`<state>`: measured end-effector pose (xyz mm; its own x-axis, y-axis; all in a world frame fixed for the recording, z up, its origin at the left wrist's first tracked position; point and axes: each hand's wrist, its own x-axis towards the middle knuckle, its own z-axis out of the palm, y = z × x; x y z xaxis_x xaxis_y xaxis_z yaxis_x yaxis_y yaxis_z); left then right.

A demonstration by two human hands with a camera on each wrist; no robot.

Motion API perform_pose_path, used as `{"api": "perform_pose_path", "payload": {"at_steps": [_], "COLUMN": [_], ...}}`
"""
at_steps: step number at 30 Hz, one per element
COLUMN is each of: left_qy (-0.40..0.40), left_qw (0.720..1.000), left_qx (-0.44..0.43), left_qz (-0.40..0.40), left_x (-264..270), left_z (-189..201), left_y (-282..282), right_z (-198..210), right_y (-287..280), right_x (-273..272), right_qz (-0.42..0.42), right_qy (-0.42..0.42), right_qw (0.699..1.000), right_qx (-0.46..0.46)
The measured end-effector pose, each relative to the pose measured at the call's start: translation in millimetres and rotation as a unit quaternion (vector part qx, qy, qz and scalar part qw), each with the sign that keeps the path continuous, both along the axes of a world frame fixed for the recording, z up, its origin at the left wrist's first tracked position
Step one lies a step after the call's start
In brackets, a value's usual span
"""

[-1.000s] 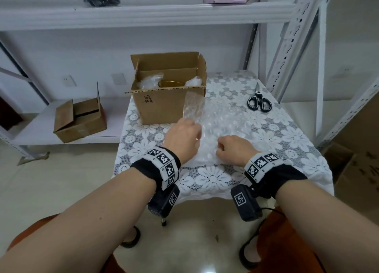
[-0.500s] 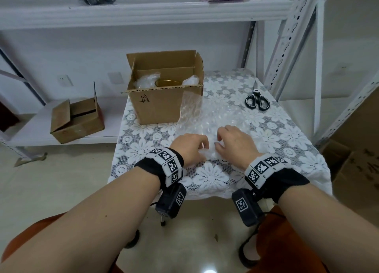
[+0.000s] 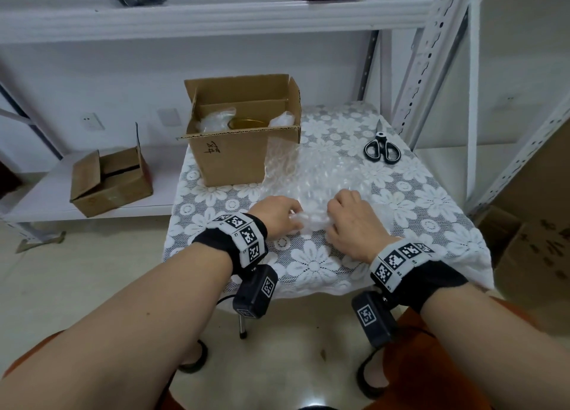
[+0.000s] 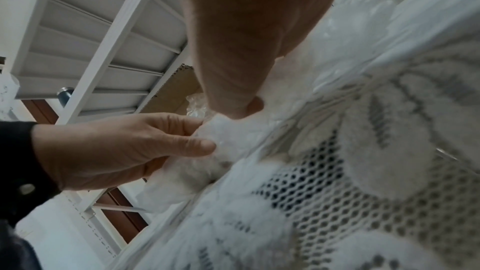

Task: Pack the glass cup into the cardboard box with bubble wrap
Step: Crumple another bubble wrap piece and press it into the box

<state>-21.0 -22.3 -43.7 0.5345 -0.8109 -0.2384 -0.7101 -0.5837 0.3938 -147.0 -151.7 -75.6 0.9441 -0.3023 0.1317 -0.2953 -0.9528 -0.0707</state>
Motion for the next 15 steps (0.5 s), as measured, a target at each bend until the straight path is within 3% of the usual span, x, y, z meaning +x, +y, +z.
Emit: {"api": "perform_pose_path", "payload": {"at_steps": [8, 15], "left_qy": [-0.001, -0.02], "left_qw": [0.999, 0.995], "left_qx": [0.02, 0.095], "left_qz": [0.027, -0.023], "left_x": [0, 5], "left_z": [-1, -3], "left_y": [5, 10], "right_z": [1, 6], "right_y": [8, 11], "right_x": [8, 11], "right_qz": [-0.027, -0.012], "right_qy": [-0.027, 0.001], "right_qw": [0.999, 0.996], "right_qx": [0.026, 0.086]}}
